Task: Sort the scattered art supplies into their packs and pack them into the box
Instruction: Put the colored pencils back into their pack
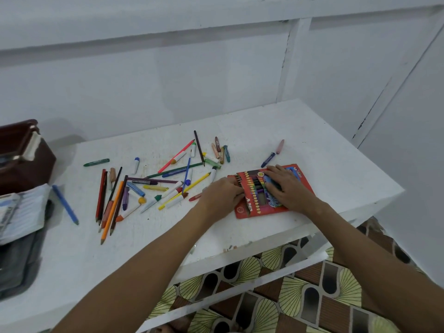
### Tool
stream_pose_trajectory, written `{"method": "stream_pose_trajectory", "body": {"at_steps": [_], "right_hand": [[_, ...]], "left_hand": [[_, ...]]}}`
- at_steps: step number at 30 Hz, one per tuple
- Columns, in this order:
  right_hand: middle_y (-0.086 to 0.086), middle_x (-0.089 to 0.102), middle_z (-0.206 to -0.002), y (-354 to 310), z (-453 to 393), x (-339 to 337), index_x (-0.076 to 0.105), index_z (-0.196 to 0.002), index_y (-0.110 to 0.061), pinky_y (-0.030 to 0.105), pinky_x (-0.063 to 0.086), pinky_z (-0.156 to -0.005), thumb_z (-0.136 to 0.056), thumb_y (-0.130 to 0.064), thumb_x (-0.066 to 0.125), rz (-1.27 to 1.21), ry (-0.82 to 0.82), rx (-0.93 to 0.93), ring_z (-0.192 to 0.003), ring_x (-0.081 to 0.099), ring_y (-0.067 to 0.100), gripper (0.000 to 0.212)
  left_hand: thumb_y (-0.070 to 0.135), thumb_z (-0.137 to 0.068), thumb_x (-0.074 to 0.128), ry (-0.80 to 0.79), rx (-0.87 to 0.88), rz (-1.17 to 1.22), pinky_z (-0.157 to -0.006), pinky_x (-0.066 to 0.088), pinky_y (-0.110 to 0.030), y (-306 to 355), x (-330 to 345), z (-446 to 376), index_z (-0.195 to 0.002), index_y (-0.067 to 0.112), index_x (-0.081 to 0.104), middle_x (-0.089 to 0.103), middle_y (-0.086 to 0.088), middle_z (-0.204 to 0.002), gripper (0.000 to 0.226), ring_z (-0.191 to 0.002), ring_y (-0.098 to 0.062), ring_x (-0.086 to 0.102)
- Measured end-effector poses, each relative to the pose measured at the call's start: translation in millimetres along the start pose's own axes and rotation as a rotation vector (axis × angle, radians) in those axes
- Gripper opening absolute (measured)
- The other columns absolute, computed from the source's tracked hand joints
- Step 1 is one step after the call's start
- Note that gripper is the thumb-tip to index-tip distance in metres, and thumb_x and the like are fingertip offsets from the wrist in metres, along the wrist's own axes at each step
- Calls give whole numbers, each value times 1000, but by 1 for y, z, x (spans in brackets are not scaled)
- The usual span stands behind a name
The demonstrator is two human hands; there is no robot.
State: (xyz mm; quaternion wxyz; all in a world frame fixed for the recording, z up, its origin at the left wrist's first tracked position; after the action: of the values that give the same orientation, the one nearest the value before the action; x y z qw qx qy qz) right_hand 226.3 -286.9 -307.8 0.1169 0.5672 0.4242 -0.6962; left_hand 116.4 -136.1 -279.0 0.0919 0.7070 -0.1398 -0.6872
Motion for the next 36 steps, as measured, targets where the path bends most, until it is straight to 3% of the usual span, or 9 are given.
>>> {"method": "stream_pose_trajectory", "body": {"at_steps": [5, 8, 10, 15, 18, 24, 28, 32, 36], "right_hand": [[3, 32, -153, 2, 0, -1, 36, -145, -17, 37, 17, -115, -99, -39, 40, -28, 9, -18, -144, 18, 21, 51], [1, 31, -153, 5, 0, -1, 36, -145, -18, 36, 17, -115, -99, -39, 41, -43, 8, -23, -144, 18, 20, 51], [0, 32, -153, 6, 1, -2, 37, -145, -18, 36, 18, -116, -99, -39, 42, -45, 5, -34, -144, 19, 19, 51], [1, 32, -152, 8, 0, -3, 36, -145, -17, 34, 17, -114, -98, -38, 45, -22, -12, -54, -144, 19, 20, 52], [1, 32, -153, 8, 0, -3, 36, -145, -19, 30, 15, -113, -98, -37, 47, -17, 1, -66, -144, 20, 20, 52], [-1, 32, -153, 11, -1, -3, 38, -144, -19, 29, 15, -112, -97, -38, 47, -43, 10, -52, -144, 19, 17, 51], [0, 32, -152, 10, -1, -3, 39, -144, -18, 29, 16, -112, -97, -37, 47, -44, 19, -54, -144, 20, 17, 51], [0, 31, -153, 9, 0, -3, 38, -144, -17, 27, 15, -112, -97, -36, 47, -41, 23, -56, -144, 19, 16, 52], [0, 31, -153, 8, 1, -4, 37, -145, -17, 31, 16, -114, -97, -35, 48, -55, 13, -49, -144, 19, 17, 52]], "left_hand": [[33, -95, 52, -11, -109, 10, -92, 46, -34, -16, -2, 14, -128, 21, 58, 55, -5, -124, 37, -115, -20, 51], [29, -97, 48, -43, -49, -16, -105, 40, -36, -10, -2, 17, -129, 22, 58, 58, -5, -125, 34, -126, -21, 48], [30, -98, 48, -17, 26, -70, -111, 33, -38, 1, 2, 14, -126, 21, 61, 63, 0, -122, 32, -118, -18, 54], [29, -95, 55, 97, -7, 33, -97, 41, -32, 10, 6, 3, -113, 20, 70, 71, 3, -106, 25, -94, -12, 62], [30, -94, 56, 185, -81, 92, -84, 39, -24, 6, 4, 2, -110, 18, 71, 70, -1, -102, 25, -91, -15, 59], [39, -90, 60, 284, -186, 87, -74, 35, -26, 1, 9, 7, -105, 16, 71, 63, -4, -99, 29, -92, -17, 51], [42, -91, 56, 262, -221, 105, -78, 38, -28, -2, 13, 8, -107, 19, 72, 60, -4, -97, 31, -88, -12, 46], [40, -96, 49, 226, -225, 87, -91, 34, -33, 2, 23, 8, -113, 20, 68, 53, -6, -107, 33, -106, -20, 45], [43, -89, 57, 292, -307, 115, -82, 34, -28, -4, 23, 11, -105, 18, 67, 51, -3, -101, 31, -101, -18, 47]]}}
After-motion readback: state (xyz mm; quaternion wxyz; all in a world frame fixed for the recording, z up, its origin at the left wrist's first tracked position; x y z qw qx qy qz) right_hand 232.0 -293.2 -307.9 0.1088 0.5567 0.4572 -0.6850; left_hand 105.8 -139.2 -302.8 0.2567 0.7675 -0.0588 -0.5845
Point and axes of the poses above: each hand's wrist, its own z-axis away from the middle knuckle, its own x-axis out of the palm, y = z × x, the point moved 5 cm from there along -z, towards the middle knuckle
